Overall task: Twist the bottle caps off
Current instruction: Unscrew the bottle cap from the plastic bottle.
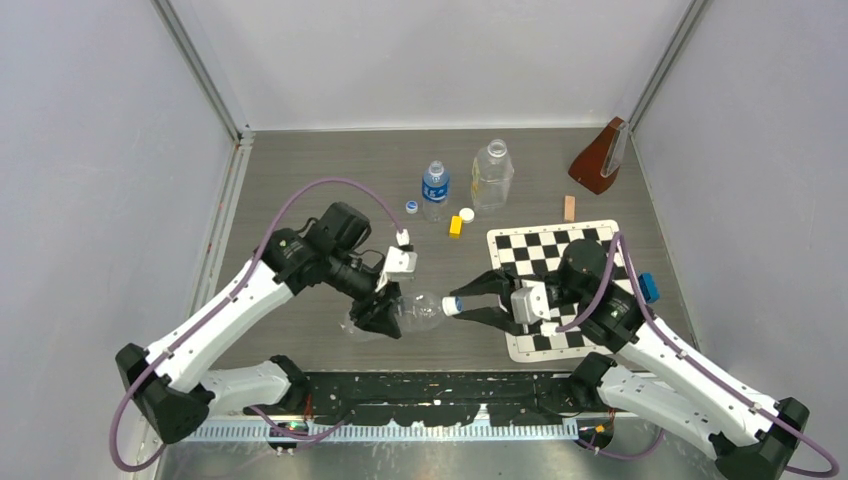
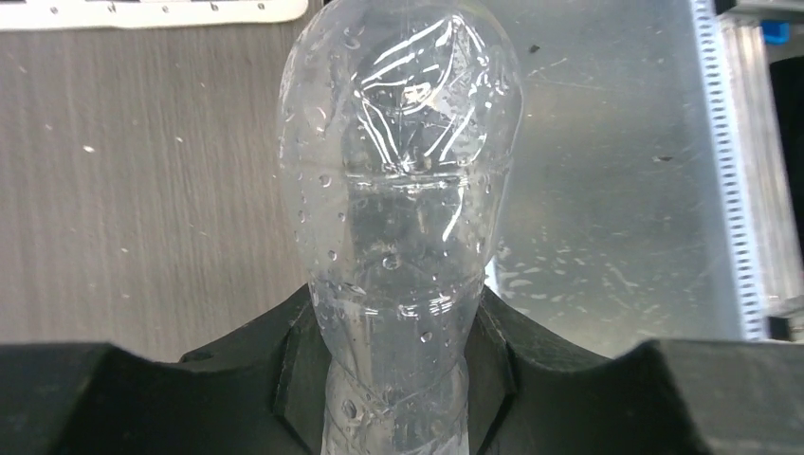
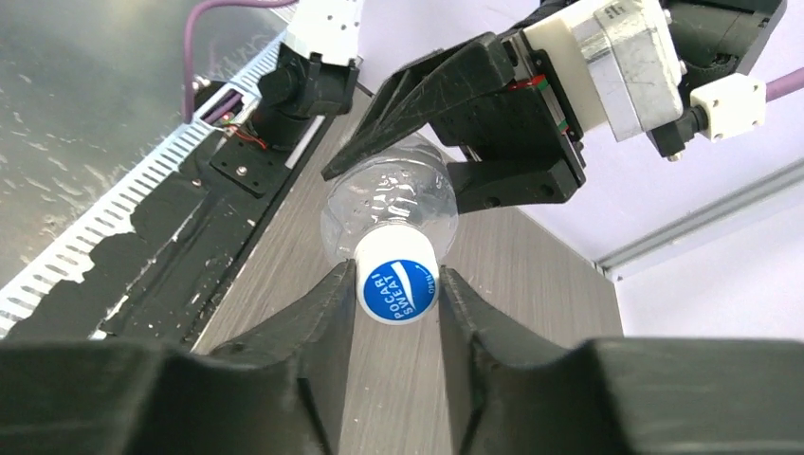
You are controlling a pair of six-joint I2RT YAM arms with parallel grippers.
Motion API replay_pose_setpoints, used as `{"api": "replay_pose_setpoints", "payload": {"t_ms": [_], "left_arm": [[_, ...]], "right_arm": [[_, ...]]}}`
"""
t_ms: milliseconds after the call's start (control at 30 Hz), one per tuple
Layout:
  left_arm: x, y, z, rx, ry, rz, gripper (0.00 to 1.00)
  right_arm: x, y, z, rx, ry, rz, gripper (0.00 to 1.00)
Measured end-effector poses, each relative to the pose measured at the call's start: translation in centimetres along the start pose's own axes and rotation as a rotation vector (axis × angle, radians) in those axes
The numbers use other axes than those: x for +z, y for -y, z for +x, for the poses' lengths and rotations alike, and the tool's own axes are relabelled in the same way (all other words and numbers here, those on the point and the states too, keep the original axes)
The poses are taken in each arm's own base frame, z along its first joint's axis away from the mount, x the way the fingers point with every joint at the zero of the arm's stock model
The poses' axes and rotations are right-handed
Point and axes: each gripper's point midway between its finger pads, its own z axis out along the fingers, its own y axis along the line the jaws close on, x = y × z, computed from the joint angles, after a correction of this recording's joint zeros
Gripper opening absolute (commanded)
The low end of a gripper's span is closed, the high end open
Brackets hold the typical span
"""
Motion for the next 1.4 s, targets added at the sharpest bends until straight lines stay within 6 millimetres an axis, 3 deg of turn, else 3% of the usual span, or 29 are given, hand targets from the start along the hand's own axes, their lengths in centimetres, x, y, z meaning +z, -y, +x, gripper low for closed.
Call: {"api": "replay_pose_setpoints", "payload": {"t_ms": [33,133,233,400,567,800,933,1067,1233,1400], "left_arm": [[-0.1,-0.1,0.1,-0.028,-0.007,0.009,0.0],[0.0,-1.2,-0.3,-0.093,-0.007,0.001,0.0],[-0.1,-4.6,1.3,-0.114,-0.066,-0.178,0.0],[-1.9,-9.2,5.5,-0.108,-0.179,-0.5,0.0],[-3.9,-11.7,5.7,-0.035,-0.181,-0.696,0.0],[-4.4,-11.9,3.9,0.153,-0.139,-0.769,0.0],[-4.5,-12.1,3.3,0.204,-0.136,-0.784,0.0],[-4.7,-12.4,3.3,0.218,-0.143,-0.801,0.0],[-4.8,-12.5,3.4,0.23,-0.153,-0.806,0.0],[-4.8,-12.5,3.3,0.233,-0.153,-0.805,0.0]], "right_arm": [[0.0,0.1,0.2,0.002,-0.004,0.004,0.61],[0.0,1.0,1.5,0.016,-0.033,0.073,0.73],[-0.3,1.6,3.6,0.127,-0.082,0.171,0.82],[-1.2,4.3,4.6,0.419,-0.094,0.418,0.85],[-2.0,6.7,6.4,0.783,-0.074,0.67,0.85],[-2.3,9.2,11.5,1.314,-0.214,0.904,0.82],[-3.0,9.6,12.9,1.542,-0.135,0.936,0.7],[-3.5,9.9,14.1,1.75,-0.014,0.916,0.69],[-2.6,9.6,13.7,1.868,0.042,0.823,0.72],[-1.7,9.6,12.7,1.902,0.074,0.727,0.59]]}}
